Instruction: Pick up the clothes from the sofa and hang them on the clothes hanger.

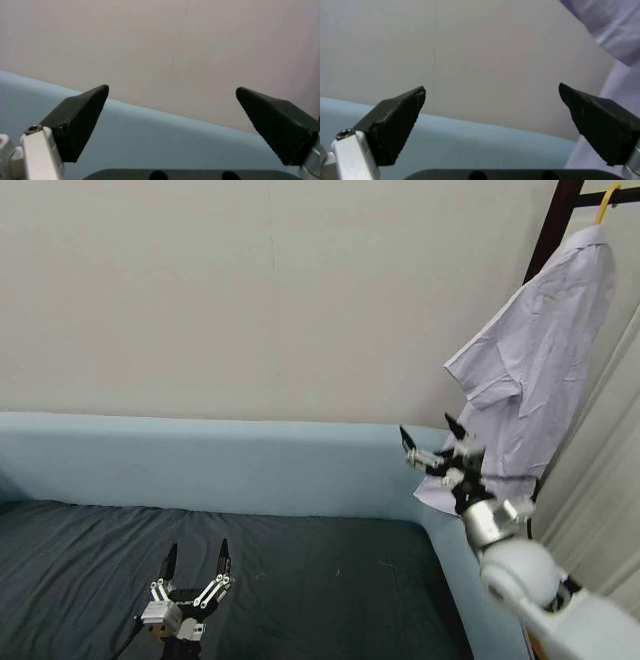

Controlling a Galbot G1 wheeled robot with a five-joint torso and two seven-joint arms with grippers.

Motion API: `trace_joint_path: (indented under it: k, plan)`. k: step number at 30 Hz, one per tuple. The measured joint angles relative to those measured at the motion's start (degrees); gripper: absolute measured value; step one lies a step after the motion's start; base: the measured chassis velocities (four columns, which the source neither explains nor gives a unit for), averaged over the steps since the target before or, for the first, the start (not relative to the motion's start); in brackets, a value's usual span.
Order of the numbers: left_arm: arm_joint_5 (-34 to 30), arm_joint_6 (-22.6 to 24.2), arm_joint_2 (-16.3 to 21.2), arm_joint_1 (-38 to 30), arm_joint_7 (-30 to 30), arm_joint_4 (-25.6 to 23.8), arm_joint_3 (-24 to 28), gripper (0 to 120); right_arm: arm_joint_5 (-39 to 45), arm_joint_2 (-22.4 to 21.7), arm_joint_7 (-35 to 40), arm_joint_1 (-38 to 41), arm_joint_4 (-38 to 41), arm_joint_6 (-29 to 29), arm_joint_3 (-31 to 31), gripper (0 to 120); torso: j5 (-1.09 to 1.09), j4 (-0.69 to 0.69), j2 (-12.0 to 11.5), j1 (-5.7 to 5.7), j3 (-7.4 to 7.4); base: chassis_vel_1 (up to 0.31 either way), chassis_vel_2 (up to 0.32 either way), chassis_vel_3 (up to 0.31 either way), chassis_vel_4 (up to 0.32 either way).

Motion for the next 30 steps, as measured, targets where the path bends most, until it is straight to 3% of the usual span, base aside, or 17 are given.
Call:
trace_joint_path:
  k: [1,4,12,21,30]
  plan:
    - [0.00,0.00,0.00,0.00,0.00,0.00,0.00,100,0.00,0.00,0.00,0.00,0.00,0.00,0.00,100,0.00,0.00,0.00,0.00,0.00,0.000,0.000,0.000,0.000]
    - [-0.45,0.84,0.46,0.32,0.01,0.21,0.39,100,-5.78,5.73,-2.43,-9.92,1.60,1.10,5.00,100,0.03,-0.01,0.00,0.00,0.00,0.000,0.000,0.000,0.000]
    - [-0.87,3.07,-1.44,1.46,-1.00,-2.07,1.98,100,-11.09,9.88,-3.00,-19.47,5.11,2.24,10.15,100,-0.01,0.03,0.00,0.00,0.00,0.000,0.000,0.000,0.000]
    - [-4.07,12.31,3.77,1.71,-6.01,-6.17,-0.03,100,-9.69,10.10,-1.93,-21.23,5.39,-0.23,17.84,100,0.00,0.03,-0.01,0.00,0.01,0.000,0.000,0.000,0.000]
    - [-3.21,16.39,1.70,2.14,-6.15,-10.51,2.14,100,-11.01,14.28,1.42,-25.26,9.91,-1.85,18.70,100,0.01,0.02,-0.01,0.01,0.01,0.000,0.000,0.000,0.000]
